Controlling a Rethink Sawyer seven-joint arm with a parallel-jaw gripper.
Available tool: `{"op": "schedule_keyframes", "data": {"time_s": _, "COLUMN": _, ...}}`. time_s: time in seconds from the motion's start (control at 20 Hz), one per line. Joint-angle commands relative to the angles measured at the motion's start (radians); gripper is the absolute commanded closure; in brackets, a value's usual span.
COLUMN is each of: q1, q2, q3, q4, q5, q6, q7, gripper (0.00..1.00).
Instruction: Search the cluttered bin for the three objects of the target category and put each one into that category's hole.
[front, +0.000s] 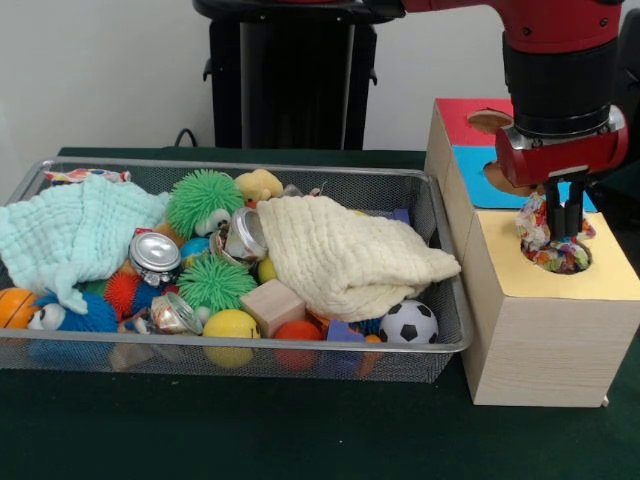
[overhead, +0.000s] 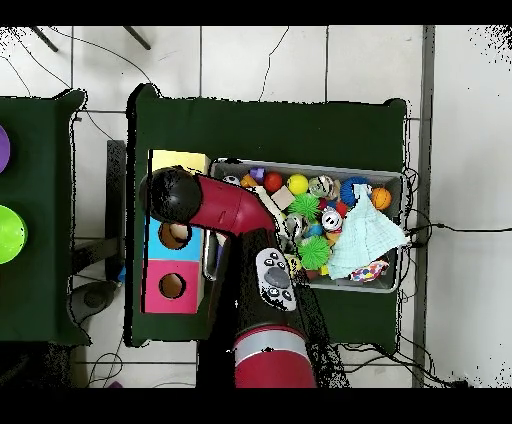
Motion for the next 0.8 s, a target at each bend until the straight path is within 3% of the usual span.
{"op": "schedule_keyframes", "data": {"time_s": 0.05, "q1": 0.000, "q2": 0.061, "q3": 0.016, "q4": 0.047, "q5": -0.012, "q6": 0.003, "q7": 0.199, "gripper": 1.00}}
{"op": "schedule_keyframes", "data": {"time_s": 0.8, "q1": 0.002, "q2": 0.080, "q3": 0.010, "q4": 0.052, "q5": -0.031, "q6": -0.066, "q7": 0.190, "gripper": 1.00}}
